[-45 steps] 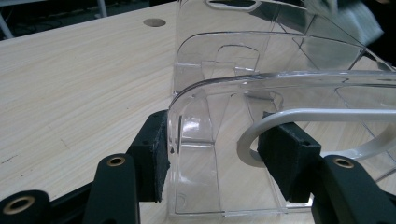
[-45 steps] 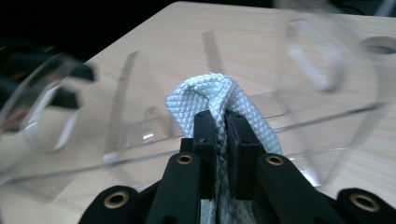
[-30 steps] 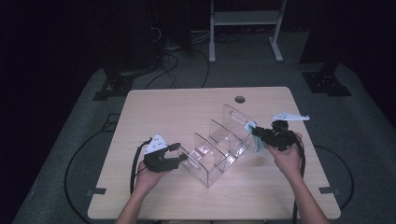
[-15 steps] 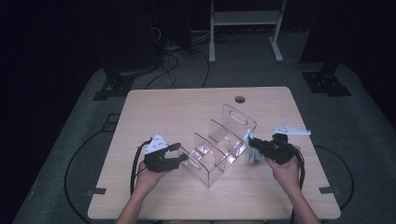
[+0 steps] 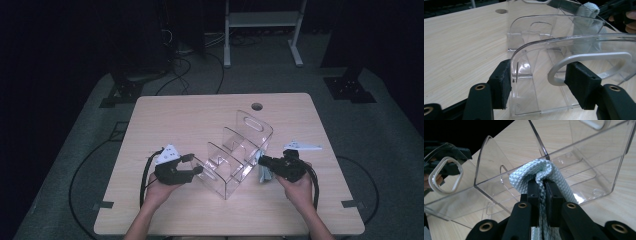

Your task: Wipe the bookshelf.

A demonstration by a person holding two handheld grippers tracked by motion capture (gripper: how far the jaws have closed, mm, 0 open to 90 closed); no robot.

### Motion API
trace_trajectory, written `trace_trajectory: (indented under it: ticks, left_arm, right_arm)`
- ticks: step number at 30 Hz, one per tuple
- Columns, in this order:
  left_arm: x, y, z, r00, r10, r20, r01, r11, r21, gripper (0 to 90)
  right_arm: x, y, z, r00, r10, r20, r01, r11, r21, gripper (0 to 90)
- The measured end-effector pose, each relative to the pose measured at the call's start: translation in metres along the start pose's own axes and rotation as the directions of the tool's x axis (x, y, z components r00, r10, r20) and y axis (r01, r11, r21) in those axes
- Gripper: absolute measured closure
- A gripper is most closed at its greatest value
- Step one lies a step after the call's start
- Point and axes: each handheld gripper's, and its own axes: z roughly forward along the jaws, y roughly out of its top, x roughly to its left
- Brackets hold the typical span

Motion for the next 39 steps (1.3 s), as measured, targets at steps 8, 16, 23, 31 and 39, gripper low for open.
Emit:
trace_trajectory:
  ticks: [8, 16, 23, 31, 39]
  left_arm:
    - [0.001, -0.001, 0.000, 0.9999, 0.003, 0.013, -0.003, 1.0000, -0.001, 36.2]
    - [-0.005, 0.000, 0.003, 0.9969, 0.055, 0.055, -0.055, 0.9984, 0.006, 46.3]
    - [-0.001, -0.001, 0.001, 0.9981, 0.040, 0.046, -0.040, 0.9992, -0.001, 53.4]
    - [-0.005, -0.001, 0.002, 0.9942, 0.050, 0.095, -0.050, 0.9987, 0.006, 55.1]
    - [-0.007, 0.000, 0.004, 0.9907, 0.063, 0.120, -0.066, 0.9977, 0.018, 61.3]
  right_arm:
    - [0.037, -0.013, 0.003, 0.9912, -0.079, -0.106, 0.084, 0.995, 0.045, 82.9]
    - [0.012, 0.000, 0.013, 0.9988, -0.019, -0.046, 0.019, 1.000, 0.015, 82.9]
    - [0.034, -0.012, 0.010, 0.9902, -0.042, -0.133, 0.050, 0.997, 0.054, 82.9]
    - [0.031, -0.010, 0.007, 0.9890, -0.042, -0.142, 0.049, 0.998, 0.048, 82.8]
    - [0.018, -0.002, 0.016, 0.9941, 0.007, -0.108, -0.004, 1.000, 0.030, 82.8]
